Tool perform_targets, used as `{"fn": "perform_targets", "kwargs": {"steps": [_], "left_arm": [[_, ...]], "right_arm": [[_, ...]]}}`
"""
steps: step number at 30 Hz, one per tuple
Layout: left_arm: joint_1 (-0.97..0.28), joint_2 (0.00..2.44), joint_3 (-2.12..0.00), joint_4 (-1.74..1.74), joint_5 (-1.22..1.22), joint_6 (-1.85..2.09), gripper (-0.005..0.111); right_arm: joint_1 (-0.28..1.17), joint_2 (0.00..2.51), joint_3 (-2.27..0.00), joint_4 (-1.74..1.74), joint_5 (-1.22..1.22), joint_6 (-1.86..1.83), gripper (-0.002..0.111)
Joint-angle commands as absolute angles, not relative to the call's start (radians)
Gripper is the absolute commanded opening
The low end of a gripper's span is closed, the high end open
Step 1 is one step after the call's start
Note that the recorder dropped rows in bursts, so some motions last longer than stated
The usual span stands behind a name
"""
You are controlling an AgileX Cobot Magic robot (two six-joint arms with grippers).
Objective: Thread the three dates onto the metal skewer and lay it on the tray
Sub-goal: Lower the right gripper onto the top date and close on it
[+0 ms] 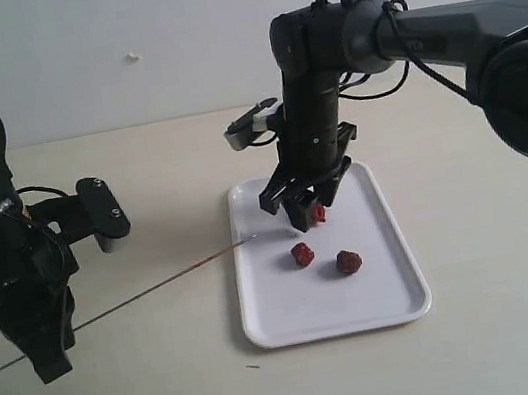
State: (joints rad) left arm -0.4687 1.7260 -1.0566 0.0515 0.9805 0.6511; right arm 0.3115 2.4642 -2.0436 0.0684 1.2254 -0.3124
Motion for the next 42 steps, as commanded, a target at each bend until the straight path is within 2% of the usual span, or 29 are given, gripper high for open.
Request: {"fn": "perform_targets", "kwargs": {"steps": [1, 25, 28, 33, 42], "left_arm": [[-0.467, 1.722, -1.056, 0.04, 0.97, 0.651, 0.0], [-0.467, 1.722, -1.056, 0.025, 0.97, 0.651, 0.0], [-0.467, 1.722, -1.056, 0.025, 0.97, 0.651, 0.0], [-0.467, 1.722, -1.056, 0.025, 0.97, 0.651, 0.0], [-0.467, 1.722, -1.056, 0.025, 0.97, 0.651, 0.0]], "right_arm": [[0.313, 2.457, -2.017, 0.064, 1.221, -0.32, 0.054], [0.313, 2.457, -2.017, 0.069, 1.221, -0.311, 0.054], [0.313, 2.457, -2.017, 0.071, 1.221, -0.306, 0.05], [0.313, 2.457, -2.017, 0.071, 1.221, -0.306, 0.037], [0.313, 2.457, -2.017, 0.071, 1.221, -0.306, 0.036]]}}
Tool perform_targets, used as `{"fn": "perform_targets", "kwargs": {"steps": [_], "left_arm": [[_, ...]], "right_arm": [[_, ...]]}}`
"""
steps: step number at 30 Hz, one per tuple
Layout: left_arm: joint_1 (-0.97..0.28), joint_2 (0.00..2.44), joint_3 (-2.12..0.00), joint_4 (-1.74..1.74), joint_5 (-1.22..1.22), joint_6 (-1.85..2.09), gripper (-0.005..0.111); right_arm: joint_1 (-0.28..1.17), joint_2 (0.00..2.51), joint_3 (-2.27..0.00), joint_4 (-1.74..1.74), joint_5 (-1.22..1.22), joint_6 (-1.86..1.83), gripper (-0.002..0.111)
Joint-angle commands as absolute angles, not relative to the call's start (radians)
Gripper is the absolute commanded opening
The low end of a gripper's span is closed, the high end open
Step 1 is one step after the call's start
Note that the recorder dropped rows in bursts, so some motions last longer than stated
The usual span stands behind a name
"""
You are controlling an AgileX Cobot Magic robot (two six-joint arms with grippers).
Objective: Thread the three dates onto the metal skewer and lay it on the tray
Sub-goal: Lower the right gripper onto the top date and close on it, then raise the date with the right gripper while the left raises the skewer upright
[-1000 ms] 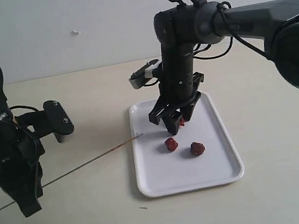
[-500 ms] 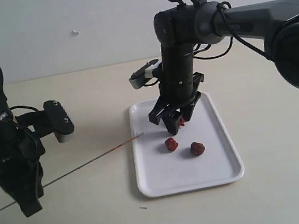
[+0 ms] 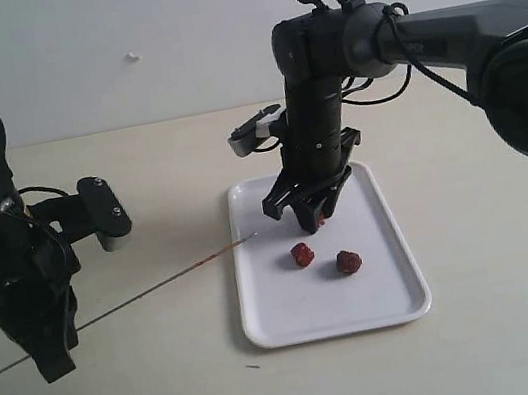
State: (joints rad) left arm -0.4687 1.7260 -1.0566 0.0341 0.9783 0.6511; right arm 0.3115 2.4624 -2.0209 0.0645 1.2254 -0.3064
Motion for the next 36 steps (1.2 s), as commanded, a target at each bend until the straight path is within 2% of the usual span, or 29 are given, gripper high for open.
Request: {"fn": "perform_targets", "kwargs": {"steps": [1, 6, 11, 24, 29, 36], "left_arm": [[-0.467, 1.722, -1.056, 0.025, 0.97, 0.651, 0.0], [-0.467, 1.722, -1.056, 0.025, 0.942, 0.651, 0.0], [-0.467, 1.722, -1.056, 0.025, 0.942, 0.651, 0.0], [-0.467, 1.722, -1.056, 0.0, 0.937, 0.651, 0.0], [-0.467, 1.722, -1.056, -0.051, 0.929, 0.651, 0.0], [-0.467, 1.722, -1.056, -0.151, 0.887, 0.652, 0.0]], "right_arm": [[0.313, 2.457, -2.017, 0.071, 1.221, -0.306, 0.036], [0.313, 2.457, -2.017, 0.071, 1.221, -0.303, 0.036], [0.313, 2.457, -2.017, 0.071, 1.221, -0.303, 0.03], [0.309, 2.427, -2.022, 0.069, 1.22, -0.256, 0.03], [0.282, 2.387, -2.022, 0.076, 1.15, -0.174, 0.03], [0.225, 2.363, -2.022, 0.312, 1.092, -0.185, 0.03]]}}
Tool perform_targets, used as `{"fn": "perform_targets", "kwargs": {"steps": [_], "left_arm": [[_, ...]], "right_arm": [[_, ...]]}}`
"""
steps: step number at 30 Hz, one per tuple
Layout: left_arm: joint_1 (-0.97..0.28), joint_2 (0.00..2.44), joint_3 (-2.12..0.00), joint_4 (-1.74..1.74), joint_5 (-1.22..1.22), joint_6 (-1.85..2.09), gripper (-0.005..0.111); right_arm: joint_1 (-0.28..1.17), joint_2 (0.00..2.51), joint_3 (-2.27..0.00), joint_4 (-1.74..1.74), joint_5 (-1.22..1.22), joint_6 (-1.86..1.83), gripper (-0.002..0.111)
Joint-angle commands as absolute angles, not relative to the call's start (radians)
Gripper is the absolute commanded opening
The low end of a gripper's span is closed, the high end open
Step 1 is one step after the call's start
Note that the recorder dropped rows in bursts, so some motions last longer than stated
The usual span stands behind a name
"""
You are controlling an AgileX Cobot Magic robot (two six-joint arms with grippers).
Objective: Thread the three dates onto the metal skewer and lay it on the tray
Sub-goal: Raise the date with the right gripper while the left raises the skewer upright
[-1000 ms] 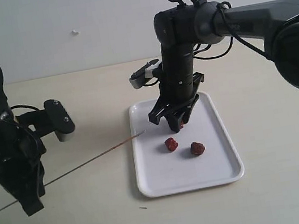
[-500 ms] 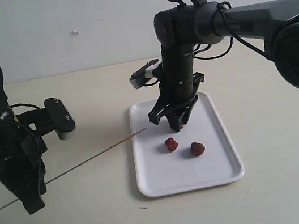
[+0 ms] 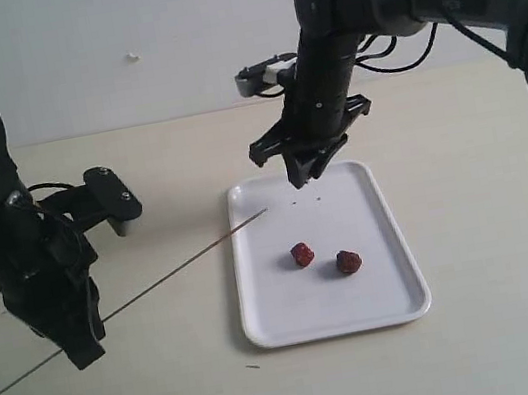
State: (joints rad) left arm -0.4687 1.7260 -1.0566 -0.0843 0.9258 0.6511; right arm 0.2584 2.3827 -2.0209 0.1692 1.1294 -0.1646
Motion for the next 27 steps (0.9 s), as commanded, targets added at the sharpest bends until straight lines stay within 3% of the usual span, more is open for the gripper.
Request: {"fn": "perform_targets", "kwargs": {"steps": [1, 15, 27], "left_arm": [[-0.467, 1.722, -1.056, -0.168, 0.875, 0.655, 0.0], [-0.467, 1.722, -1.034, -0.498, 0.835, 0.731, 0.0], [-0.467, 1.722, -0.867, -0.979, 0.592, 0.818, 0.0]], "right_arm": [[0.217, 2.363, -2.022, 0.368, 1.09, -0.206, 0.03], [0.143, 2.361, -2.02, 0.873, 0.99, -0.435, 0.03], [0.14, 2.361, -2.02, 1.169, 1.019, -0.719, 0.03]]}}
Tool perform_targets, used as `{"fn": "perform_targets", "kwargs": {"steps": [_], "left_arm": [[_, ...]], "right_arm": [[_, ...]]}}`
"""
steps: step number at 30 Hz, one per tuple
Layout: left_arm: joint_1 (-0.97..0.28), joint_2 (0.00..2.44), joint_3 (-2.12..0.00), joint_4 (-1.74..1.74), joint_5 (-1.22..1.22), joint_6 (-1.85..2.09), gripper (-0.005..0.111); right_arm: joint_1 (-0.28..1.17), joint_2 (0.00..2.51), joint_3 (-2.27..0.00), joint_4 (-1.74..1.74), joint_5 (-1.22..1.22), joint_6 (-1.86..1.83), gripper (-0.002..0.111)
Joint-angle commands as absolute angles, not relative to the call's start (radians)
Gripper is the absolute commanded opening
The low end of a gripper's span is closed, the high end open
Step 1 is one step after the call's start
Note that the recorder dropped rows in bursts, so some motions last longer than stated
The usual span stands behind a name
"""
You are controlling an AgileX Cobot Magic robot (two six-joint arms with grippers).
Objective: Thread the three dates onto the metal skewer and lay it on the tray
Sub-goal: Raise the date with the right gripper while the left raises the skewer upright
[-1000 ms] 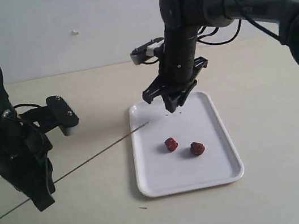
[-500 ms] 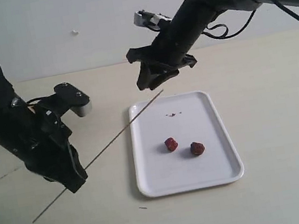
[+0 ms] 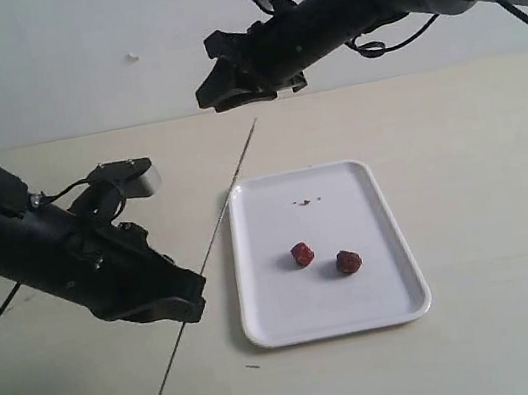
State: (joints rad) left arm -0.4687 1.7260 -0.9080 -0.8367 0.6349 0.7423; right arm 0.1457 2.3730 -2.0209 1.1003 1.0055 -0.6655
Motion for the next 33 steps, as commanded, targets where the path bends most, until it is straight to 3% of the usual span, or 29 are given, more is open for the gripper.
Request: {"fn": "perform_targets", "kwargs": {"steps": [1, 11, 22, 33], "left_arm": [[-0.467, 1.722, -0.855, -1.013, 0.592, 0.847, 0.0], [-0.467, 1.722, -0.733, -1.664, 0.66, 1.421, 0.0], [-0.467, 1.722, -0.731, -1.744, 0.721, 1.435, 0.0], [-0.467, 1.722, -0.733, -1.744, 0.723, 1.436, 0.0]], "right_arm": [[0.133, 2.361, -2.02, 1.191, 1.021, -0.737, 0.03], [0.056, 2.361, -2.017, 1.372, 1.129, -0.81, 0.03], [0.048, 2.363, -1.929, 1.646, 1.207, -0.854, 0.03], [0.048, 2.363, -1.925, 1.702, 1.22, -0.87, 0.03]]}}
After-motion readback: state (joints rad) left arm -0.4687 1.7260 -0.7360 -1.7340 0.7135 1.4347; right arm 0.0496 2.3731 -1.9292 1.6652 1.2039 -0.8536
